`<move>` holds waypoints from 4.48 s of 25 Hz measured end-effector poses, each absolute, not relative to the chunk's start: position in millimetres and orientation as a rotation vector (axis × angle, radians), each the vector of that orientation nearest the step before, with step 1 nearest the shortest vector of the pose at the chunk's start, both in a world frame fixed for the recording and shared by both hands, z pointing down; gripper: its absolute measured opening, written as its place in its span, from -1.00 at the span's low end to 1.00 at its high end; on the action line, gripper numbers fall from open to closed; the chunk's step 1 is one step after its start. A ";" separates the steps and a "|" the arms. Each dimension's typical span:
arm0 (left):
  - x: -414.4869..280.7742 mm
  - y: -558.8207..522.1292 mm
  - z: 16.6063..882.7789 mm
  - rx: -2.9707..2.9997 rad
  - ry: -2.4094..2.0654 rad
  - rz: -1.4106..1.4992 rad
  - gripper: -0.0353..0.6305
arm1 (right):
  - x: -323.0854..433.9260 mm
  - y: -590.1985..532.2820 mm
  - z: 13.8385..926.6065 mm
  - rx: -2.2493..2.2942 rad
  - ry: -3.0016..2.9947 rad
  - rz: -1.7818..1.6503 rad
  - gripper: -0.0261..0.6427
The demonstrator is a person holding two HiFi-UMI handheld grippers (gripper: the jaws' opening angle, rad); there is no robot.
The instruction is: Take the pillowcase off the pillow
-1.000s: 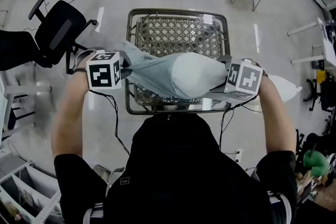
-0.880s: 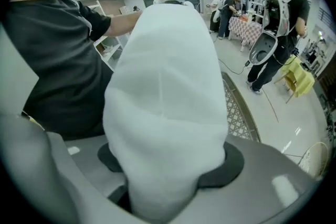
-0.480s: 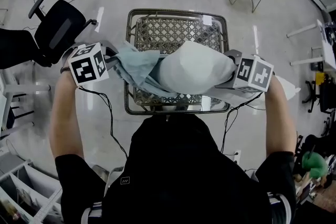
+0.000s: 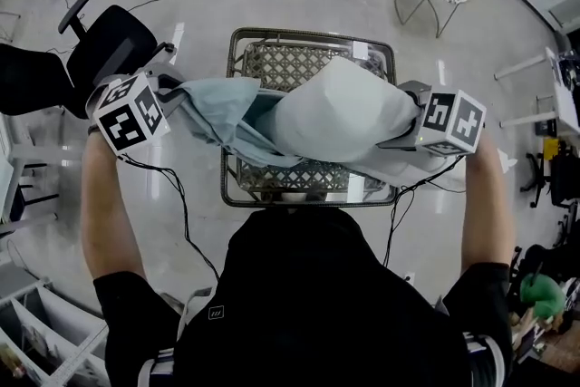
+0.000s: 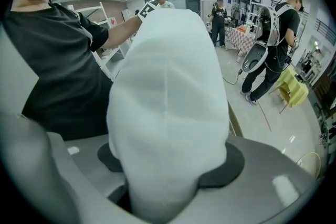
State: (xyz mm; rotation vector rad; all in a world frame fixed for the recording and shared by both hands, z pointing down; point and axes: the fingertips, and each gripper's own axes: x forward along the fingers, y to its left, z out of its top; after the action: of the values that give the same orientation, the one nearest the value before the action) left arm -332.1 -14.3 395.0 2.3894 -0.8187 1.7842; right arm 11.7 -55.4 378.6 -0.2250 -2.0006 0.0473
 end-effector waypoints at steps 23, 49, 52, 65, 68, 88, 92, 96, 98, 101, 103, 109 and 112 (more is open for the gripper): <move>-356.1 16.1 197.1 2.253 -1.743 1.704 -0.87 | 23.4 -43.8 305.1 -0.312 -2.125 -0.108 0.09; -332.9 122.4 226.7 2.271 -1.989 1.375 -0.87 | -77.5 137.7 343.1 -0.589 -1.928 -0.230 0.13; -352.5 127.5 229.9 2.270 -1.995 1.375 -0.87 | -91.6 144.4 342.6 -0.582 -1.934 -0.213 0.14; -391.7 110.4 276.0 2.233 -1.910 1.351 -0.86 | -151.5 71.7 404.7 -0.518 -1.886 -0.085 0.26; -400.1 94.0 292.0 2.199 -1.895 1.361 -0.86 | -165.6 56.0 421.1 -0.557 -1.867 -0.042 0.29; -375.3 -53.4 393.8 2.206 -1.743 1.226 -0.86 | -191.3 -133.2 493.6 -0.505 -1.995 0.301 0.52; -360.2 -74.6 410.5 2.229 -1.708 1.201 -0.86 | -187.2 -169.0 506.3 -0.422 -2.030 0.318 0.52; -352.7 -83.0 423.5 2.232 -1.683 1.162 -0.86 | -189.1 -207.5 517.4 -0.259 -2.085 0.267 0.52; -349.2 -83.0 430.0 2.235 -1.669 1.141 -0.86 | -191.3 -219.3 524.6 -0.206 -2.107 0.268 0.51; -340.9 -82.1 441.8 2.236 -1.643 1.123 -0.86 | -193.2 -197.2 558.3 -0.273 -2.040 0.283 0.50; -335.5 -80.7 449.2 2.235 -1.626 1.101 -0.86 | -190.4 -173.6 592.2 -0.322 -1.973 0.291 0.50; -342.1 -75.4 453.9 2.215 -1.660 1.116 -0.86 | -187.1 -145.0 647.6 -0.233 -1.928 0.155 0.51; -347.2 -71.3 446.0 2.219 -1.704 1.109 -0.86 | -188.6 -139.4 655.6 -0.188 -1.928 0.113 0.51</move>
State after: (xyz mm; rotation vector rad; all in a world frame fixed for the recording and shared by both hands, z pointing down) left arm -347.2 -71.3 446.0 2.2193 -1.7035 1.1087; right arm -188.6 -139.4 655.6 -0.1875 -1.9283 0.1133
